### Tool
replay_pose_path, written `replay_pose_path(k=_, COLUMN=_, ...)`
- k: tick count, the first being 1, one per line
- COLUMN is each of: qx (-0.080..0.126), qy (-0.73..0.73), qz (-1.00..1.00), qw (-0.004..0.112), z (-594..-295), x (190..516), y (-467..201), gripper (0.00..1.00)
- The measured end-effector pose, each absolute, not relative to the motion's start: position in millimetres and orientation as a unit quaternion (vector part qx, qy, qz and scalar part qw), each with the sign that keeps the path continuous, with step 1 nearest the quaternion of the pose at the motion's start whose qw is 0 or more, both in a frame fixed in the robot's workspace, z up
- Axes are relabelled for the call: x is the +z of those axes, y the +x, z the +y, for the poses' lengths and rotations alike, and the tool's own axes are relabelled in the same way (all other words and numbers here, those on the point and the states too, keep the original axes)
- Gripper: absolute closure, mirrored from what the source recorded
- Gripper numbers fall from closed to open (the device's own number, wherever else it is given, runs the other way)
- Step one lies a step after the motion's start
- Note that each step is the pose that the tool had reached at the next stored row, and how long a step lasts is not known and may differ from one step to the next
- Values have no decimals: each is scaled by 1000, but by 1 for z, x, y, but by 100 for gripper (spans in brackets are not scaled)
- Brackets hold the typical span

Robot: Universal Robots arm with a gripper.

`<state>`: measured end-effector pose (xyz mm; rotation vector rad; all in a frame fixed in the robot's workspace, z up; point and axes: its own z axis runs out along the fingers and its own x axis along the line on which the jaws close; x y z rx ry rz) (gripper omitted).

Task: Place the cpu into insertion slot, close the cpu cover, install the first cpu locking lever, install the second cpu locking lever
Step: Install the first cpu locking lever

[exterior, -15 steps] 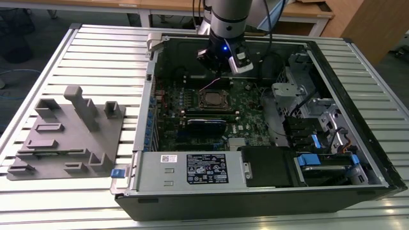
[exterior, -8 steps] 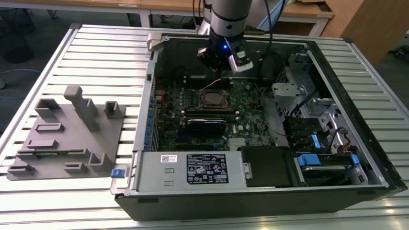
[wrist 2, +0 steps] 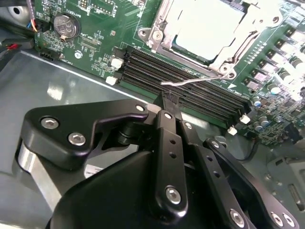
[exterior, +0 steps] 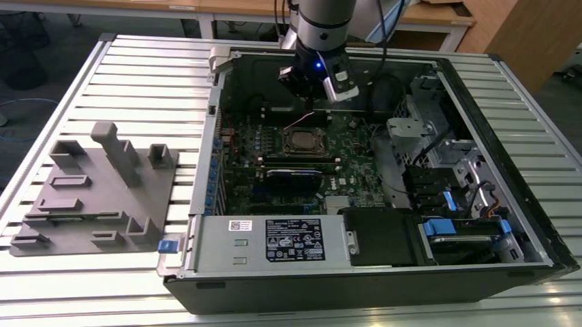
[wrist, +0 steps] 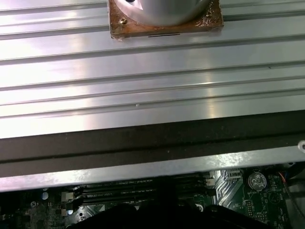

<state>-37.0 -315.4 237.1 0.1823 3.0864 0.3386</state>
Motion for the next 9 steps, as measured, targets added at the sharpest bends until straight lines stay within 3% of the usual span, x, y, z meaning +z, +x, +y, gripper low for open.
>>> replay_pose_path(k=9, qx=109, qy=58, qz=992, qw=19, z=-325, x=232, y=-43, gripper=90)
